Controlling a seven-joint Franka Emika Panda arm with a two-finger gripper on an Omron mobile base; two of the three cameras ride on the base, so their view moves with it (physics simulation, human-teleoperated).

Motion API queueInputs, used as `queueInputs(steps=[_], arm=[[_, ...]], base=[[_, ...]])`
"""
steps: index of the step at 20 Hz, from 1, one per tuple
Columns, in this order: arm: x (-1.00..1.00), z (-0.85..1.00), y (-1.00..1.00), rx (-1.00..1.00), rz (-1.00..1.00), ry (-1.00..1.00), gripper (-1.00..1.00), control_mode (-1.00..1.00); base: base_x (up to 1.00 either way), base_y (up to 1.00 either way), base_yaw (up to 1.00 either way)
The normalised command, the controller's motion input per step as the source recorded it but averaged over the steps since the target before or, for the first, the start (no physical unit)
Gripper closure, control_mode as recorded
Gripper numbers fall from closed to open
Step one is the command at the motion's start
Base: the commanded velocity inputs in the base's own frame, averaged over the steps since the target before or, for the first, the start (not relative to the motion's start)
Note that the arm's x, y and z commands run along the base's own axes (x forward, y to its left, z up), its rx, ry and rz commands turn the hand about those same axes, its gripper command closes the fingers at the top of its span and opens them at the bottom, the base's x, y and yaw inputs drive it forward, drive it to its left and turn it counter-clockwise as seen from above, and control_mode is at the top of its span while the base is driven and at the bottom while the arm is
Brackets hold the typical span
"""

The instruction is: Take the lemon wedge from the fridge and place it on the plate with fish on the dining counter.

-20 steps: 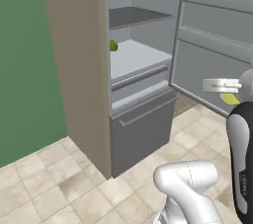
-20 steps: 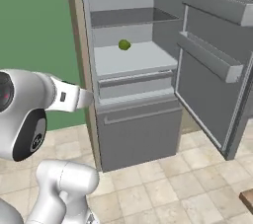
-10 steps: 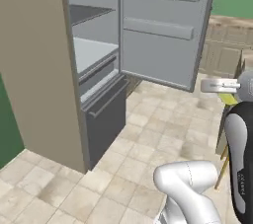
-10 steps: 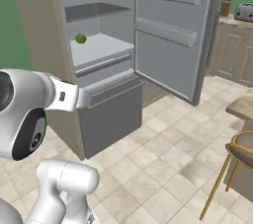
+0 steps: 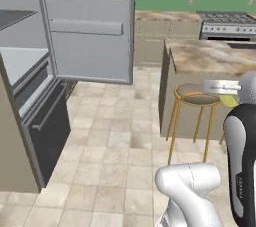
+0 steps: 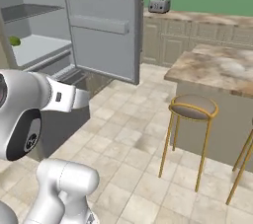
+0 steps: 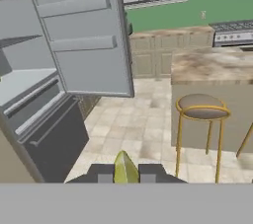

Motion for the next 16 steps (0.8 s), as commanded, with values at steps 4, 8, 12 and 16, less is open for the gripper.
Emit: queueInputs(steps=[4,8,12,16], arm=[[0.0,0.0,0.0,0.0,0.0,0.0,1.0,1.0],[0.0,0.0,0.0,0.0,0.0,0.0,1.0,1.0],[0.0,0.0,0.0,0.0,0.0,0.0,1.0,1.0],[0.0,0.0,0.0,0.0,0.0,0.0,1.0,1.0]], base=[[0.0,-0.99,-0.33],[0.02,-1.0,-0.25],[0.21,-1.0,-0.24],[0.3,-1.0,-0.27]])
